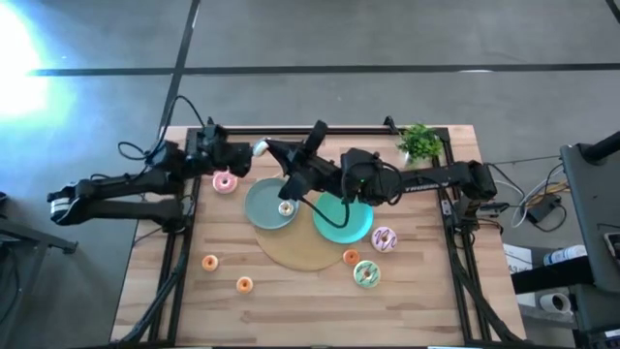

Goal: Pick & Place donuts
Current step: Put the small blue donut on the light blue plate

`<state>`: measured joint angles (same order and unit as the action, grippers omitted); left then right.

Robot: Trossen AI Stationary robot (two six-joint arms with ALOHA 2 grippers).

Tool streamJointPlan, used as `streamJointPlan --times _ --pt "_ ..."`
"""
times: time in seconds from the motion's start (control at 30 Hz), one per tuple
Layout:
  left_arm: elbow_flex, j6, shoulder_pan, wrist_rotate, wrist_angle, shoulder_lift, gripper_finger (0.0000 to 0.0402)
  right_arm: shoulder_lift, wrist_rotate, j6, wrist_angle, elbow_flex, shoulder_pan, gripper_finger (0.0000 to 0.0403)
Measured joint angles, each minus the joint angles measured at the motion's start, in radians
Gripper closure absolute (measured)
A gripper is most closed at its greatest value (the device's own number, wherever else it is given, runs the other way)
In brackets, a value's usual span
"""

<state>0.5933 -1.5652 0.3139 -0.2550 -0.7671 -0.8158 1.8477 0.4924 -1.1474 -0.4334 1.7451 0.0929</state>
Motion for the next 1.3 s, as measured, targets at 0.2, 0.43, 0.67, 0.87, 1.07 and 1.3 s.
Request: streamJointPlan --times 0.2,0.43,0.67,0.87,1.07,1.3 --pt "0.01 -0.009 0.021 -0.01 0.006 -0.029 0.0298 0.0 0.048 -0.005 0.004 0.0 0.001 0.0394" --pt "0.034 -0.024 0.021 -0.044 0.003 -0.038 0.0298 0.0 0.053 -0.01 0.005 0.0 0.002 0.0394" --pt "0.109 0.032 0.021 -0.064 0.0 -0.068 0.0298 -0.001 0.053 -0.012 0.007 0.0 0.001 0.0394" --pt "0.124 0.034 0.021 -0.096 0.004 -0.11 0.0298 -0.007 0.053 -0.015 0.006 0.0 0.001 0.0394" --pt "0.124 0.033 0.036 -0.107 -0.002 -0.127 0.0287 -0.029 0.057 -0.017 0.009 0.0 0.001 0.0394" --pt "0.123 0.022 0.07 -0.104 -0.012 -0.113 0.0215 -0.048 0.111 -0.013 0.011 0.0 0.0 0.0394"
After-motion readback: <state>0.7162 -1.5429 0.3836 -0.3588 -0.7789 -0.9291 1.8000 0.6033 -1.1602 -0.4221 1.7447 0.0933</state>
